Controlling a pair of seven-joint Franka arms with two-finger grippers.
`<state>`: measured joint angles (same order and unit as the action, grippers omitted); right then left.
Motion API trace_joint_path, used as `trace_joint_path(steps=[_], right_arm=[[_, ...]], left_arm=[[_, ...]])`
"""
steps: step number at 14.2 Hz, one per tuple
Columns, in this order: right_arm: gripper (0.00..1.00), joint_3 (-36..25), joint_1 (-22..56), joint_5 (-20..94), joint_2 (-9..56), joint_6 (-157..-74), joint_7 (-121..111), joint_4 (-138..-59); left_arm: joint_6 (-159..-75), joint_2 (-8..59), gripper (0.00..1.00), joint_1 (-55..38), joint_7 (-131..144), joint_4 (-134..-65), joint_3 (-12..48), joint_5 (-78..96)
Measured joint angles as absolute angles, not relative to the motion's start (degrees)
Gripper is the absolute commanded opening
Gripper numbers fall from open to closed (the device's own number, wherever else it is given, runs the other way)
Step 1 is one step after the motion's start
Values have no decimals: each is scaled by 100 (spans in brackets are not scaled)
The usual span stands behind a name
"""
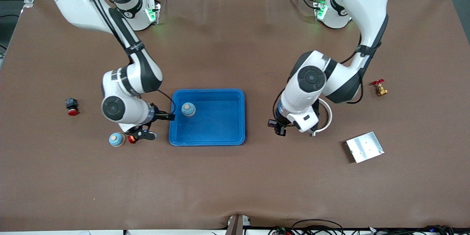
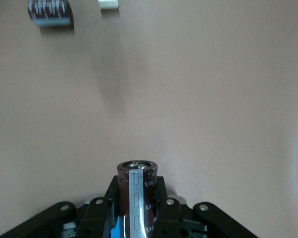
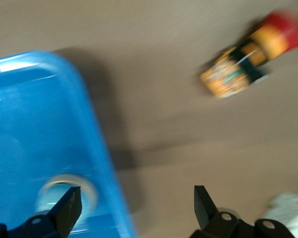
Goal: Place electrolytic capacitor and blue bell in tray
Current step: 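Reach the right gripper to the second bell while the left gripper carries the capacitor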
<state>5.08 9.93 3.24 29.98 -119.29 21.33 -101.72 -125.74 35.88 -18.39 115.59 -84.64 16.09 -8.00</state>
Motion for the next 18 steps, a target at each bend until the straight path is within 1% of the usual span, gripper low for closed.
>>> trace_joint_path(steps=[3, 5, 7, 9, 12, 15, 18], right_arm=[[100, 449, 511, -23, 2913, -11851, 764, -10188], [100, 443, 141, -259, 2913, -11892, -21, -10189], [100, 443, -75, -462, 2913, -12100, -656, -10198], [100, 444, -132, -654, 2919, -12382, -1296, -10237], [100, 445, -191, -718, 2957, -12666, -2053, -10364], [100, 443, -370, -746, 3041, -13085, -3016, -10395], [100, 444, -461, -921, 3115, -13459, -3564, -10397]], left_arm=[[-12187, 4051, 0, -2415, 11999, -7669, 1176, -800], [-12125, 4307, 0, -2856, 12261, -7375, 862, -800], [-12125, 4540, 0, -3115, 12489, -7168, 780, -800], [-12133, 4724, 0, -3293, 12618, -7026, 729, -800], [-12207, 4933, 0, -3583, 12682, -6849, 550, -800], [-12251, 5215, 0, -3908, 12860, -6480, 318, -800], [-12251, 5426, 0, -4087, 12928, -6269, 240, -800]])
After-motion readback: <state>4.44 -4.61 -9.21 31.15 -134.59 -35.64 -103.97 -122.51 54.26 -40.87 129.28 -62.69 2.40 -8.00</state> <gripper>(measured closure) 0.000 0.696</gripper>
